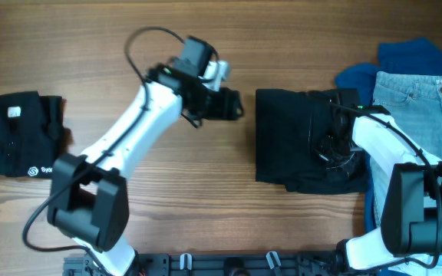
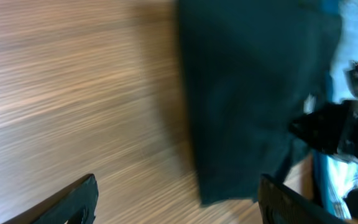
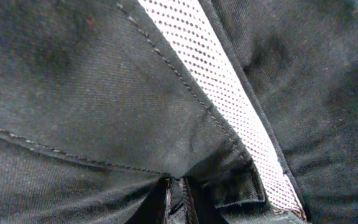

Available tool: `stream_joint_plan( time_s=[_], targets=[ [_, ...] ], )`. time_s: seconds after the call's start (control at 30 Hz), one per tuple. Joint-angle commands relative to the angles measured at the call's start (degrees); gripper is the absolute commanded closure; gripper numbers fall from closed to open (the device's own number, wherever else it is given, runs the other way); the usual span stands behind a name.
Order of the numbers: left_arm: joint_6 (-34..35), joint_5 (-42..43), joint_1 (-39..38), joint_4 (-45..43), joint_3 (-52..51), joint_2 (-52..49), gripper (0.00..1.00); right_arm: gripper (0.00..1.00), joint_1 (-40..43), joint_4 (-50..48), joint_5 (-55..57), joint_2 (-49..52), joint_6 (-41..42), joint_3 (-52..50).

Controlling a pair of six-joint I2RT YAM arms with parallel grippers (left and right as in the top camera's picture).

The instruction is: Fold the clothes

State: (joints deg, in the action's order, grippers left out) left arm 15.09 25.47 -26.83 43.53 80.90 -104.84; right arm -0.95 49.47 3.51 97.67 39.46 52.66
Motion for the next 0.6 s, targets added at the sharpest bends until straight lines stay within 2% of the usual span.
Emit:
stream_joint_plan(
  time_s=[0.0,0.13,0.27,0.43,0.53,0.57],
  targets=[
    [-0.72,8.92,-4.57,-8.55,-6.4,-3.82,0.15,0.87,0.28,-1.27,0.33,3.26,-0.11,-0.98],
    [-0.72,9.01,-7.98,-16.76,-7.15,-10.14,0.12,0.87,0.28,-1.29,0.33,3.26,-0.72,-0.98],
    [2.05,9.25,-8.48,-20.2,-7.15,-15.93,0.1,0.87,0.28,-1.49,0.31,3.26,-1.46,-0.98],
    [2.08,14.64,-9.05,-25.05,-7.15,-17.38,0.11,0.86,0.28,-1.55,0.31,3.26,-2.01,-0.98],
    [2.01,15.41,-10.4,-26.29,-7.15,-17.38,0.28,0.86,0.28,-1.46,0.13,3.26,-2.08,-0.98],
    [2.01,15.39,-10.91,-26.21,-7.15,-17.38,0.42,0.87,0.28,-1.49,-0.76,3.26,-3.28,-0.96]
  ],
)
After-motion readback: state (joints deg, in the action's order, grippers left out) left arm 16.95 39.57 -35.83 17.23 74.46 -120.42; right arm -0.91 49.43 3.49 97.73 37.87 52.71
